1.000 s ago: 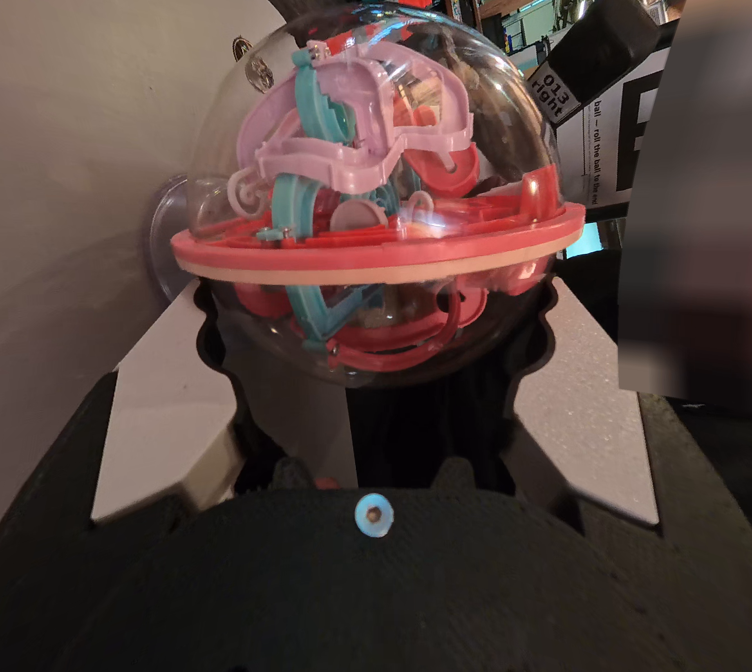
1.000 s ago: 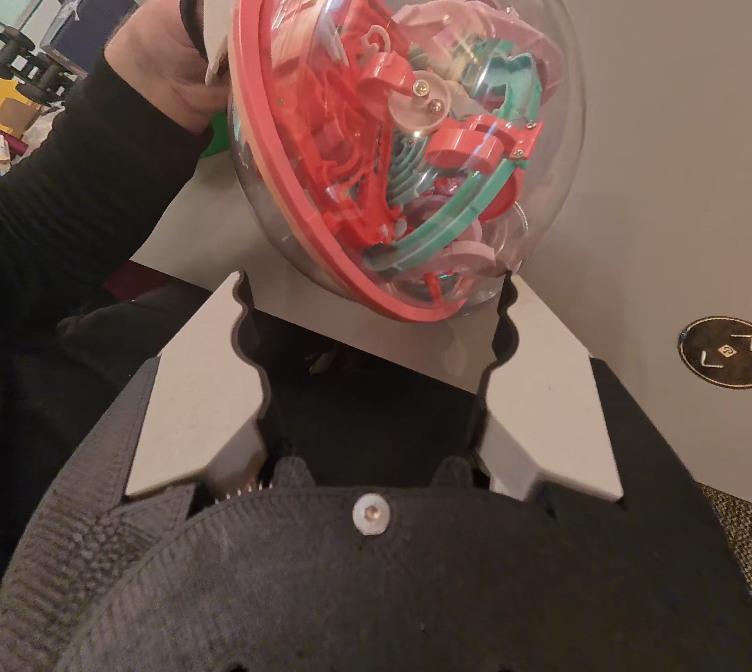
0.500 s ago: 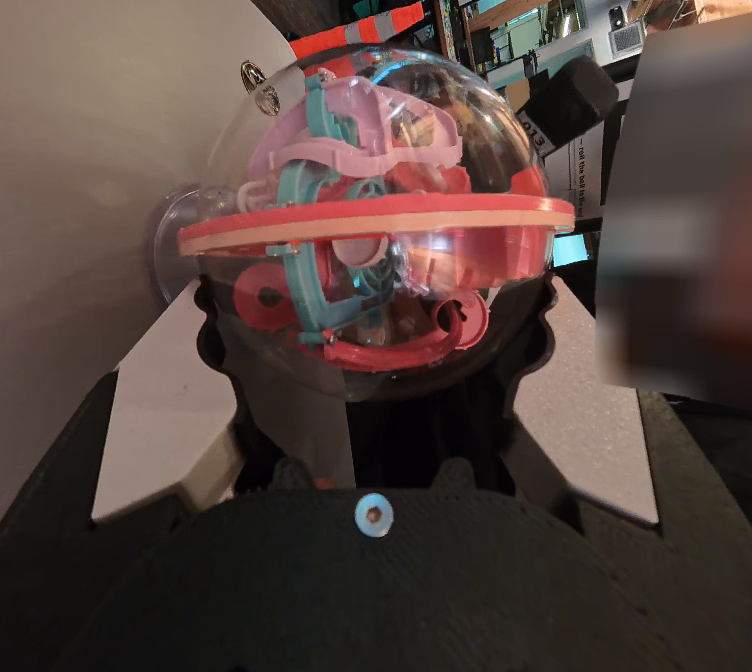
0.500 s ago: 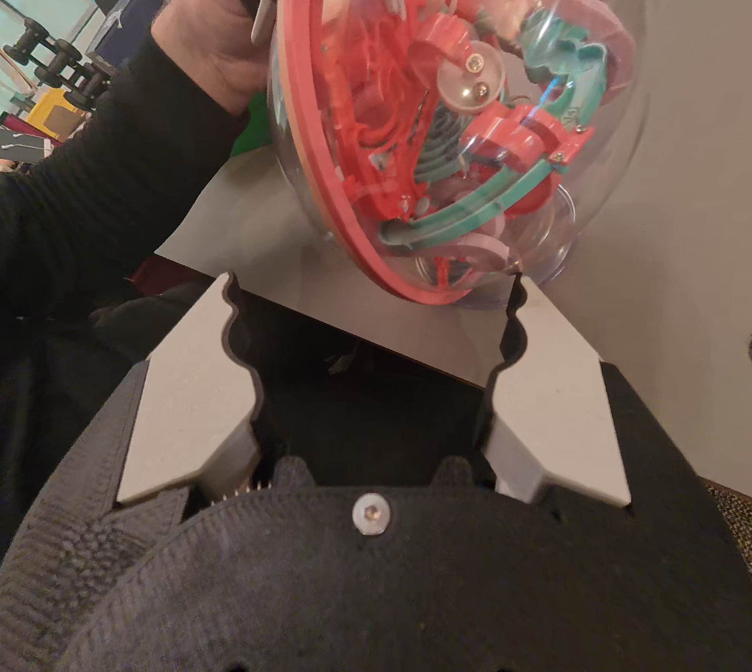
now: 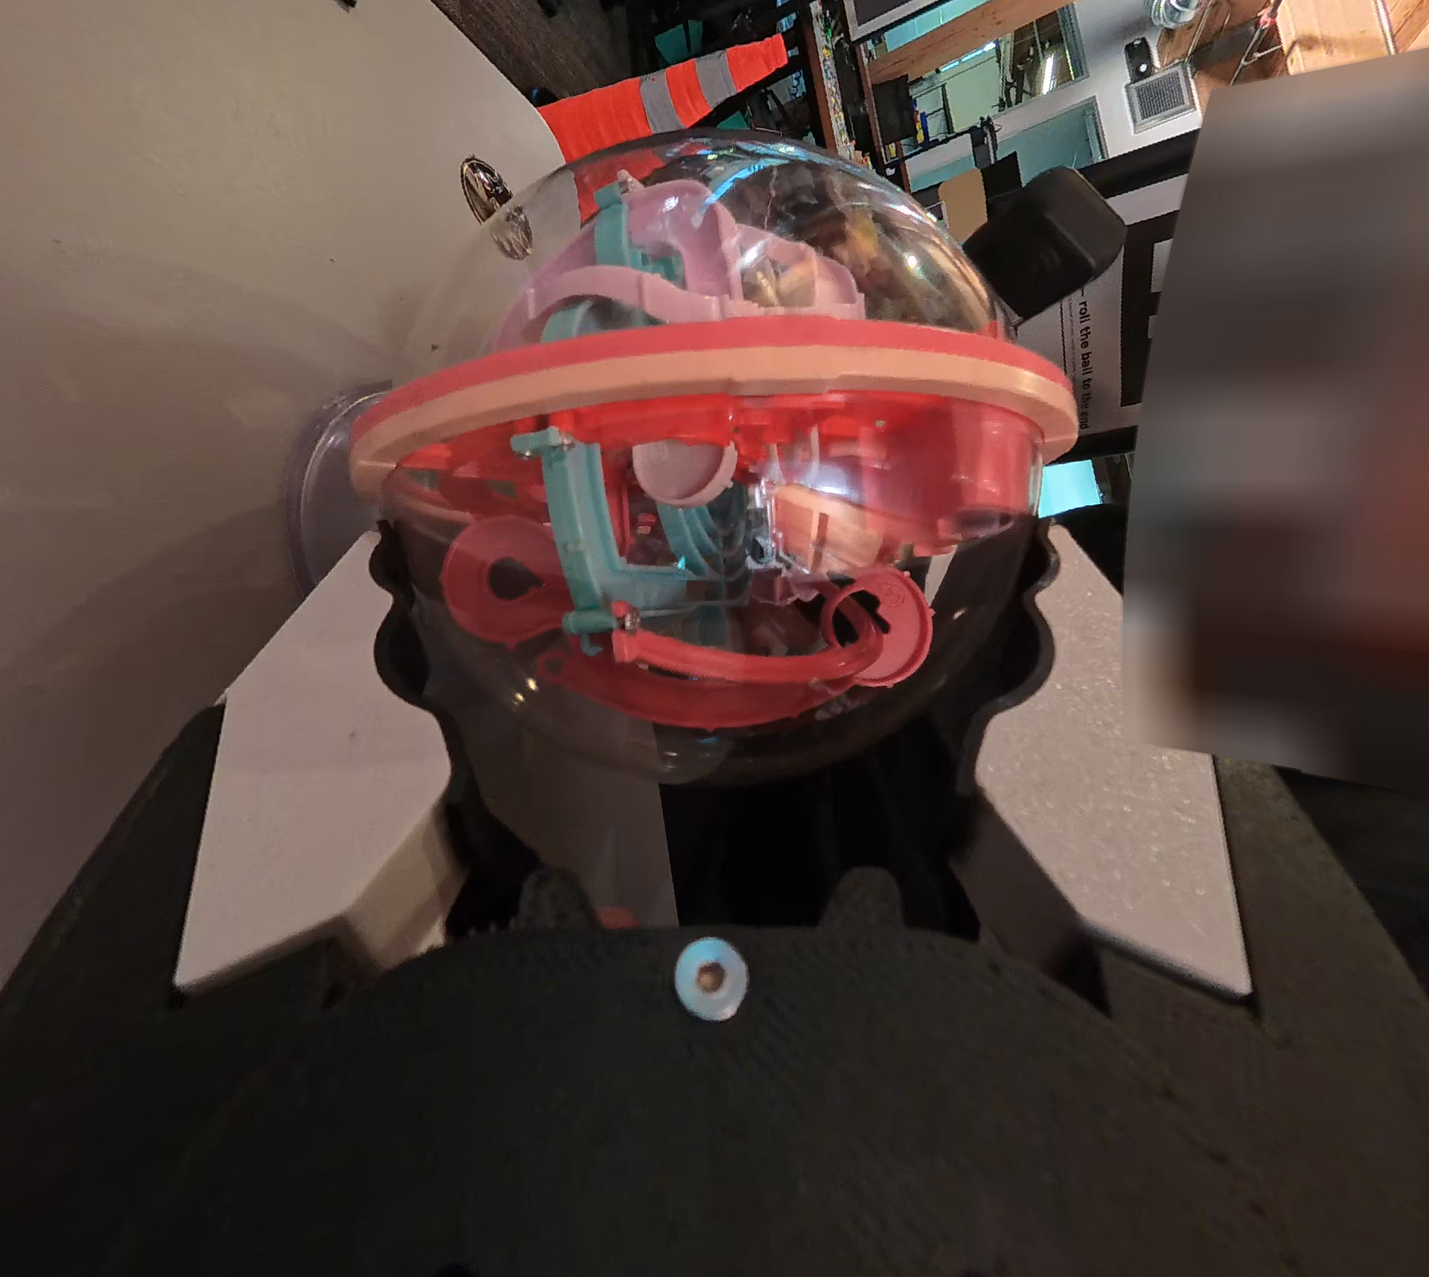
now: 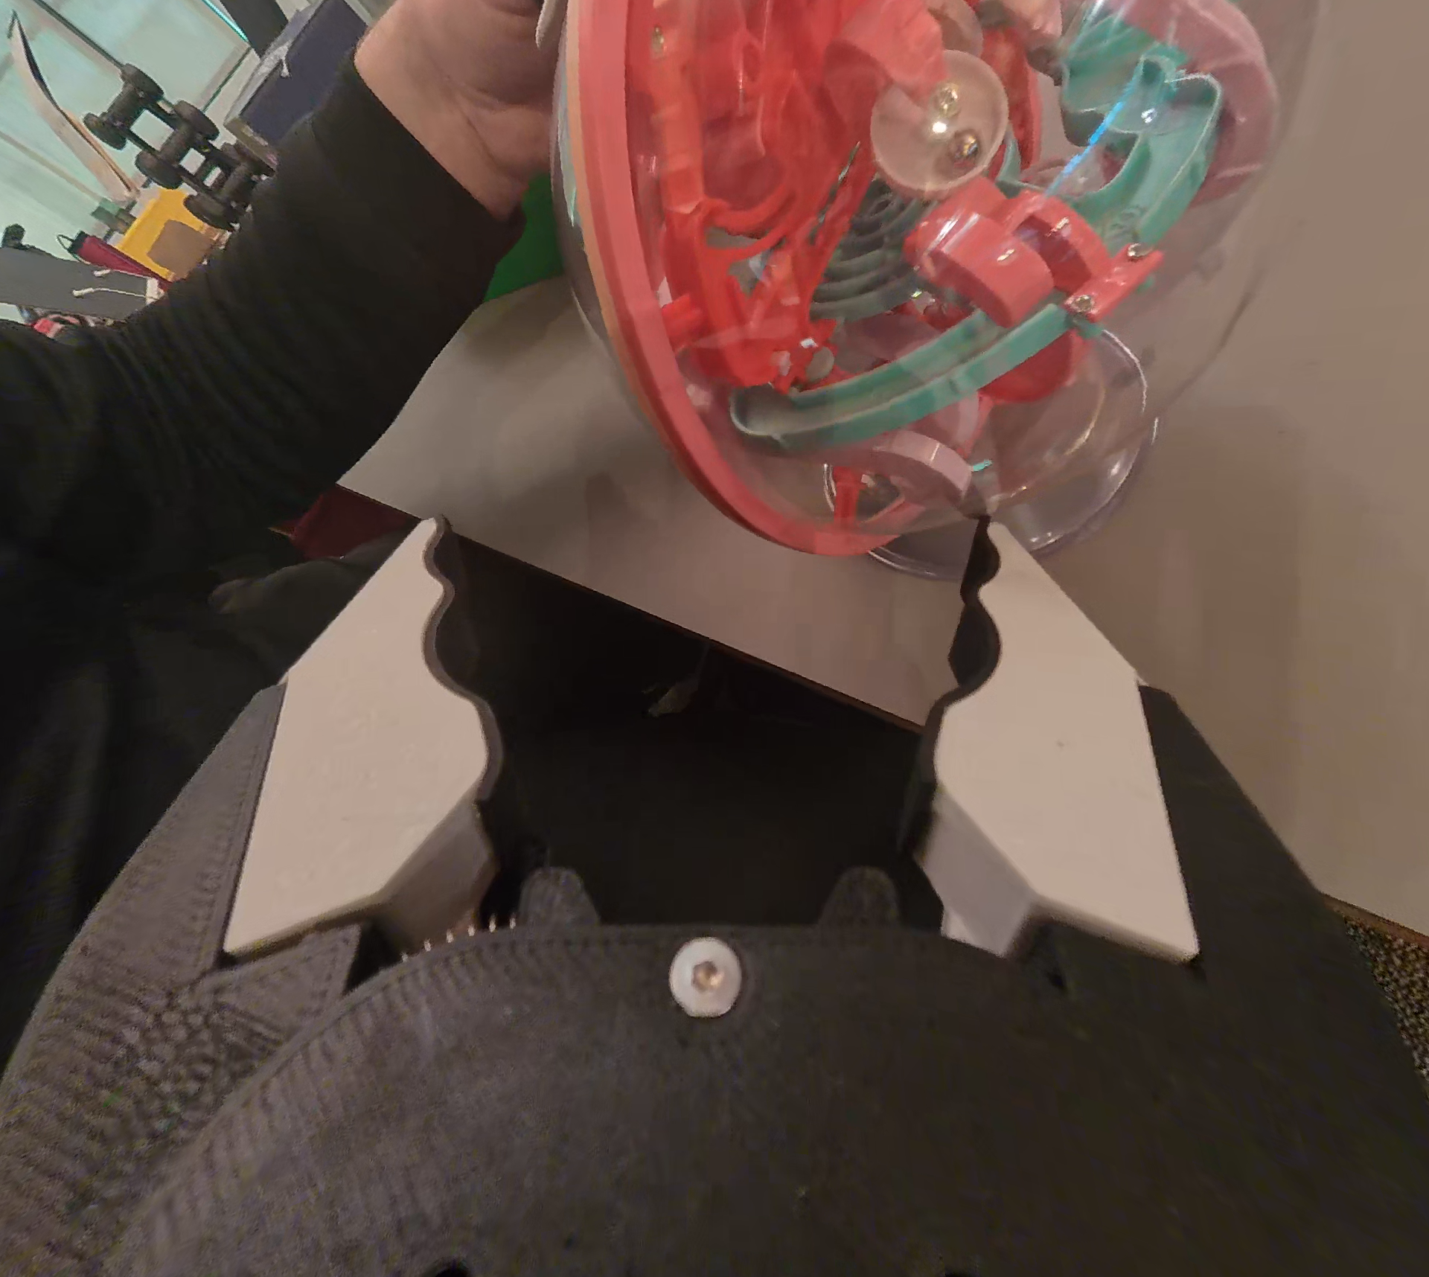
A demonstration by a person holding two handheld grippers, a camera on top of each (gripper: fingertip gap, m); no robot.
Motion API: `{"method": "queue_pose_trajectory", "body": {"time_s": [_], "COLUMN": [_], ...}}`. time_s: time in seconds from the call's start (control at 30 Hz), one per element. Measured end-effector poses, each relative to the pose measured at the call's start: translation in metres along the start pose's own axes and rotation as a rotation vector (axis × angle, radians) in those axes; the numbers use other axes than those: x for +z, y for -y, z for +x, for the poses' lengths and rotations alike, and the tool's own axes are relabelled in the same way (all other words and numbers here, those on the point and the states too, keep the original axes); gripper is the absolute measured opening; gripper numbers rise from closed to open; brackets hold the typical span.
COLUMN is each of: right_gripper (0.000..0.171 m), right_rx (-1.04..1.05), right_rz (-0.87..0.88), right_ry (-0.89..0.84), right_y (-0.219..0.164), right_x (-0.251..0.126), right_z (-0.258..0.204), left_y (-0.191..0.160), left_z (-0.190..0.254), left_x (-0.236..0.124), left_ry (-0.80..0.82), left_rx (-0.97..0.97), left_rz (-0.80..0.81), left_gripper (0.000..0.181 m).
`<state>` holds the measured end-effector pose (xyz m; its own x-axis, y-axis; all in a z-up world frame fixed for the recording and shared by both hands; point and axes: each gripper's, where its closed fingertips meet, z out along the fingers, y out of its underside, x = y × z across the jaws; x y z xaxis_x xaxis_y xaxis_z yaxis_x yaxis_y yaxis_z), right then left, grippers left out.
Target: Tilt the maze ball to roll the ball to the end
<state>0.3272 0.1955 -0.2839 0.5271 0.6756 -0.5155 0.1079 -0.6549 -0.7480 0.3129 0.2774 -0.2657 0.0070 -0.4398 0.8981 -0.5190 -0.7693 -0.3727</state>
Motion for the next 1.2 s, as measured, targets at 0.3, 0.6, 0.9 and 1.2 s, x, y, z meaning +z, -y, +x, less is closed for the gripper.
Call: {"method": "queue_pose_trajectory", "body": {"time_s": [0.3, 0.6, 0.9, 1.2], "right_gripper": [0.140, 0.155, 0.155, 0.154], "right_rx": [-0.079, -0.257, -0.212, -0.182], "right_rz": [0.096, 0.130, 0.165, 0.168], "right_ry": [-0.054, 0.187, 0.178, 0.159], "right_y": [0.026, 0.049, 0.046, 0.043], "right_x": [-0.032, 0.007, 0.011, 0.006], "right_z": [0.038, 0.047, 0.045, 0.046], "left_y": [-0.003, 0.001, 0.010, 0.000], "left_z": [0.000, 0.001, 0.002, 0.006], "left_x": [0.002, 0.008, 0.014, 0.009], "left_ry": [0.003, 0.020, 0.054, 0.185], "left_rx": [-0.009, 0.012, 0.069, 0.252], "left_rz": [-0.027, -0.030, 0.050, 0.137], "left_gripper": [0.149, 0.148, 0.151, 0.158]}}
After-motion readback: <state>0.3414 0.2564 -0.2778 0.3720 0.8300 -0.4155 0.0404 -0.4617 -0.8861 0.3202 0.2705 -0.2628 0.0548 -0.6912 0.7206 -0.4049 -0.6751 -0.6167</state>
